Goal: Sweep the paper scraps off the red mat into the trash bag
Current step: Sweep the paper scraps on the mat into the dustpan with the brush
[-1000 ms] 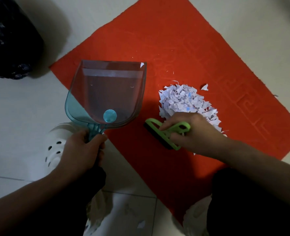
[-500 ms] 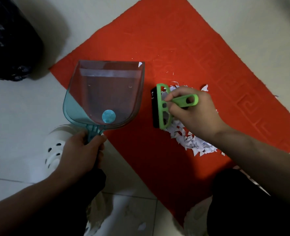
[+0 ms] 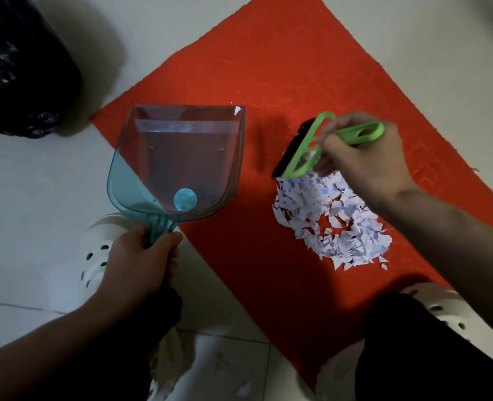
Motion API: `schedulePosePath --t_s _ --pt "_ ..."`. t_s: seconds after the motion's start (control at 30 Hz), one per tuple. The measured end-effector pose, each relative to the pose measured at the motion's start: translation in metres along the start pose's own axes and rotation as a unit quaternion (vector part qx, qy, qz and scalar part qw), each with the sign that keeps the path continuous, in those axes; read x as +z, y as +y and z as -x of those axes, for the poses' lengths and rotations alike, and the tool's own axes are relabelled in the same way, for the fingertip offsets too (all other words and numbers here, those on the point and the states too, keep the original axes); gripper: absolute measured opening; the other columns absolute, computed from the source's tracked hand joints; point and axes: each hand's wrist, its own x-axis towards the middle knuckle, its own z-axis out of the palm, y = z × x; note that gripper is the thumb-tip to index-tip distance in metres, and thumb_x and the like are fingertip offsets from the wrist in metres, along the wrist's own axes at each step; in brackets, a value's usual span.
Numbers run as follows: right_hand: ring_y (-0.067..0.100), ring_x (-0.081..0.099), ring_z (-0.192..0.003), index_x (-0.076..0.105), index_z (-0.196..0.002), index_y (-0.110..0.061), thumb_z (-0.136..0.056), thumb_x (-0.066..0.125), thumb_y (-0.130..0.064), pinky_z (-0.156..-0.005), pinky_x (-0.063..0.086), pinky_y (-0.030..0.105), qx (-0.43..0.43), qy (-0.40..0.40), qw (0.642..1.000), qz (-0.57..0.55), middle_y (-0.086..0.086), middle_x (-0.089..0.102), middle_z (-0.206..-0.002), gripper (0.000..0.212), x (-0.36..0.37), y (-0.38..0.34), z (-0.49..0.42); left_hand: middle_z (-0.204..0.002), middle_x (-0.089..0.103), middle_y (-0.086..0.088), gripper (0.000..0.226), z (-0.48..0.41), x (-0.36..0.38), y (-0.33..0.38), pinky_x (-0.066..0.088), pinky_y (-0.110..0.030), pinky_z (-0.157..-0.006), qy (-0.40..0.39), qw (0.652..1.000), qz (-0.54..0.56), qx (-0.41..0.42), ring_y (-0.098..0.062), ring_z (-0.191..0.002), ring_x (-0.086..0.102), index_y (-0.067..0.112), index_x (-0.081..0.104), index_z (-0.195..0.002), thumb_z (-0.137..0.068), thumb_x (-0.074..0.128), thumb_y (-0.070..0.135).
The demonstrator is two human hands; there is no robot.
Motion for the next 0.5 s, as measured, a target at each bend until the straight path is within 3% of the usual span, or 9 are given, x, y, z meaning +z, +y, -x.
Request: schedulePosePath --t_s 0.27,0.43,0.5 --pt "0.027 0.070 -0.060 0.061 -0.102 0.002 -0.088 0.062 -0.010 -0.064 0.061 0.041 0.043 0.077 0.994 -0.068 0.017 0.069 -0.080 0.019 0.020 0.002 -0.043 -0.055 0.056 -0.013 0.022 0.000 0.001 0.001 0.044 -0.021 -0.034 0.001 1.000 -0.006 0.000 -0.014 -0.035 0.050 0.001 0.056 -0.073 -0.090 0.062 0.014" --pt "0.022 0.070 -0.054 0.063 -0.092 -0.002 -0.085 0.060 -0.015 -0.051 0.057 0.035 0.043 0.045 0.996 0.060 0.020 0.069 -0.076 0.015 0.010 0.005 -0.037 -0.053 0.056 -0.012 0.024 -0.001 -0.001 -0.001 0.046 -0.030 -0.040 0.003 1.000 0.006 -0.003 -0.018 -0.039 0.051 0.002 0.056 -0.069 -0.089 0.064 0.013" --pt "0.022 0.069 -0.052 0.063 -0.088 0.000 -0.086 0.057 -0.016 -0.049 0.057 0.041 0.033 0.048 0.995 0.086 0.021 0.068 -0.072 0.018 0.003 0.002 -0.030 -0.052 0.057 -0.012 0.024 -0.003 -0.002 -0.002 0.046 -0.030 -0.043 0.008 1.000 0.006 -0.005 -0.021 -0.039 0.051 0.001 0.057 -0.069 -0.089 0.064 0.013"
